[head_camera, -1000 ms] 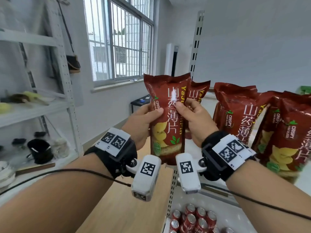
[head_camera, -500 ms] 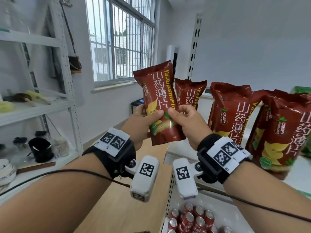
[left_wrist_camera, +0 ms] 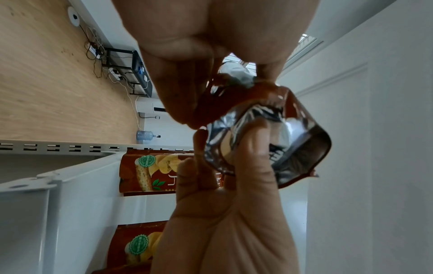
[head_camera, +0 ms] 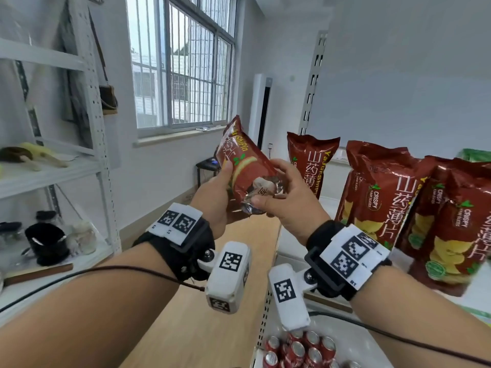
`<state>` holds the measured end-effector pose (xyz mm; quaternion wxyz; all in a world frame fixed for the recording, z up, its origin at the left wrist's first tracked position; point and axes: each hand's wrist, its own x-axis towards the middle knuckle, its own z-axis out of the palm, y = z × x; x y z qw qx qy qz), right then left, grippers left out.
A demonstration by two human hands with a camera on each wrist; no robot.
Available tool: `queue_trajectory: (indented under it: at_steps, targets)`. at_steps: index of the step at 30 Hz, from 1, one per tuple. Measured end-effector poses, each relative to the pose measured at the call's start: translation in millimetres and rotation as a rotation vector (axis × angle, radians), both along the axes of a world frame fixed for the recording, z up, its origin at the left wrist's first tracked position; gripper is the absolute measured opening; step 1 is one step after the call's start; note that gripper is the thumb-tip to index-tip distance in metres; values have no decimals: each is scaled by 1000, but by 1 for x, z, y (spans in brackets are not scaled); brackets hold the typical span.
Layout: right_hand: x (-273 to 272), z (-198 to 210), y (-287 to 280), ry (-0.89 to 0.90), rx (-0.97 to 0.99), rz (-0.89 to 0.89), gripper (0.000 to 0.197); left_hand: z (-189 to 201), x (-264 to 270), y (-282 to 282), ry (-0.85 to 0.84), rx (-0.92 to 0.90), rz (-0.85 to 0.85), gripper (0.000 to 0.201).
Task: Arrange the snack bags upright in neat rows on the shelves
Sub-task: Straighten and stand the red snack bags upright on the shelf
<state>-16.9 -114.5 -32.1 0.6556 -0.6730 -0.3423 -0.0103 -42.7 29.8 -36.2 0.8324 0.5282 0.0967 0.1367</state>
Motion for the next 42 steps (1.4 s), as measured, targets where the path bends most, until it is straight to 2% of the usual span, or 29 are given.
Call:
queue_trajectory:
  at_steps: [4,9,12,15,19,23,26,30,35,38,42]
  targets:
    - [0,4,7,-56,-70,-17,60,-2,0,7,64,80,20,56]
    - [-2,5,8,23,-49,35,33,1,-4,12,46,37,18,35]
    - [-2,5,12,30,-49,-21,18,0,-7,13,-10,5,-60,46]
    - [1,4,14,18,-50,-68,20,0,-10,13,-78,21,-211,64]
    - [5,3,14,129,-22,-89,32,-2,-11,9,-153,39,-243,51]
    - [6,2,13,195,-27,-76,46,-3,-11,6,-153,-3,-257,42]
    - [7,0,12,196,22,-79,55,-5,-9,6,-147,43,-258,44]
    - [9,0,9,135,-5,-124,52,-6,-6,5,-183,204,-229,36]
    - [12,15,0,148,161,-162,53,-8,-6,-1,-192,216,-351,52]
    - [11,19,-7,117,151,-154,45,-5,-5,-10,-228,218,-352,63]
    - [12,17,-14,54,101,-177,54,6,0,-18,-363,156,-333,56]
